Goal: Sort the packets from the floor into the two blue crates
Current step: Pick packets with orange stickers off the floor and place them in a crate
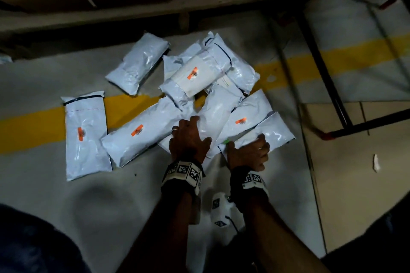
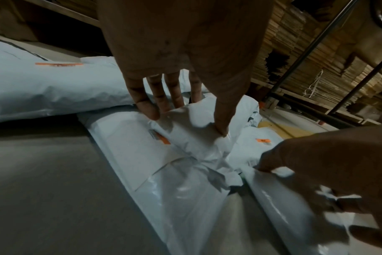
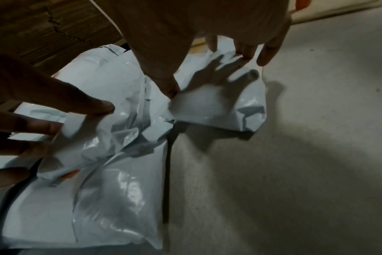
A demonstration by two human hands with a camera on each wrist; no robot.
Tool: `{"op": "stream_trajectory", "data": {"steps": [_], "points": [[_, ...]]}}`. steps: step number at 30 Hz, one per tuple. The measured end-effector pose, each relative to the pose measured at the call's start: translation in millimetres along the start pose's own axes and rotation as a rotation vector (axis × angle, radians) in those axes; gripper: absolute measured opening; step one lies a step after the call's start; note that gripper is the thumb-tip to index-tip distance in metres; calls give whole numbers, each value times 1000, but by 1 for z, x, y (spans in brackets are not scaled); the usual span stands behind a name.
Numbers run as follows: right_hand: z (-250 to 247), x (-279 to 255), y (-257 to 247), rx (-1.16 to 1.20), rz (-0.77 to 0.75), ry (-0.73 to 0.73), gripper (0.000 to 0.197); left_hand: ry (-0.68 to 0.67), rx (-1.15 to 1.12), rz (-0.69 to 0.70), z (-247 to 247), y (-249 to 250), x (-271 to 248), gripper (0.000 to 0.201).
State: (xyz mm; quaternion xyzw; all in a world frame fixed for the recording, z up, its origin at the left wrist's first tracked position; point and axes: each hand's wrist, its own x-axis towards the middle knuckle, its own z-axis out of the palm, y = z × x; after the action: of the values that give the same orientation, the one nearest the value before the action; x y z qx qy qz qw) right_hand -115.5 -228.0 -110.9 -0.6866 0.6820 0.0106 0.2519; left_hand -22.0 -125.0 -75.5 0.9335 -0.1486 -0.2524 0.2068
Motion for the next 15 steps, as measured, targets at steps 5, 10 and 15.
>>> {"op": "stream_trajectory", "data": {"steps": [5, 10, 15], "points": [[-3, -2, 2, 371, 49, 76, 99, -7, -16, -15, 0, -7, -1, 65], [-16, -1, 8, 748, 44, 222, 75, -39, -51, -63, -3, -12, -4, 69], [-13, -2, 10, 976, 28, 233, 62, -48, -68, -71, -1, -13, -3, 70]]}}
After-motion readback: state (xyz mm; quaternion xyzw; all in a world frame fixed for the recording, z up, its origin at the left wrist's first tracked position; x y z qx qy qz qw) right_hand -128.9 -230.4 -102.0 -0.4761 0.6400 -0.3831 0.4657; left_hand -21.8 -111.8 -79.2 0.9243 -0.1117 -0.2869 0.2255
